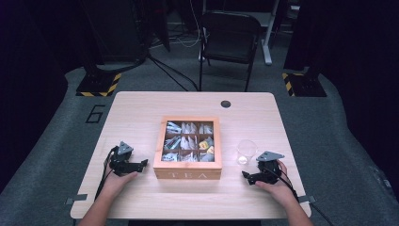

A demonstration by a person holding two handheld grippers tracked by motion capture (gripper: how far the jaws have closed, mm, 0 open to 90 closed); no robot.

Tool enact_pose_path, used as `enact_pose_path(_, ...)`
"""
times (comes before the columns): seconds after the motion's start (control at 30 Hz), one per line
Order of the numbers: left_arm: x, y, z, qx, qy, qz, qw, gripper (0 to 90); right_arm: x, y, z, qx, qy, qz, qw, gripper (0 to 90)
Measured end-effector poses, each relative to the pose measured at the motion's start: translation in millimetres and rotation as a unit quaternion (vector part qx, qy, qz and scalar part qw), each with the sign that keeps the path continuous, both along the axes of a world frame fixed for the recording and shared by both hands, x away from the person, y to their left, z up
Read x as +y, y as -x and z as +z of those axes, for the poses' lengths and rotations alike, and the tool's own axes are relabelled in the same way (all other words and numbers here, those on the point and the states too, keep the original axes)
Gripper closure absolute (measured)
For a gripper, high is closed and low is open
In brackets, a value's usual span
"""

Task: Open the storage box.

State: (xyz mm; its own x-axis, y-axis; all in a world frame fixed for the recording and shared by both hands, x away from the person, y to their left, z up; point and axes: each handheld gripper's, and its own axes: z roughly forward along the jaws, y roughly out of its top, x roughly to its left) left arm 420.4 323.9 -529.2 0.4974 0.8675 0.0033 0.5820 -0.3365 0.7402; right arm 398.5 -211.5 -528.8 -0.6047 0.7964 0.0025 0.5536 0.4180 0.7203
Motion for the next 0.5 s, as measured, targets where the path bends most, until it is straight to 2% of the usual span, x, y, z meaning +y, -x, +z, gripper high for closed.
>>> enact_pose_path(0.3,0.2,-0.2,0.5,0.003,-0.004,-0.003,1.0,13.1,0.3,-0.4,-0.2,0.001,0.001,0.005,1.0,2.8)
enact_pose_path(0.5,-0.8,1.0,-0.4,-0.002,0.001,0.002,1.0,13.2,1.2,-0.3,-0.5,0.005,0.001,0.009,0.9999,1.0)
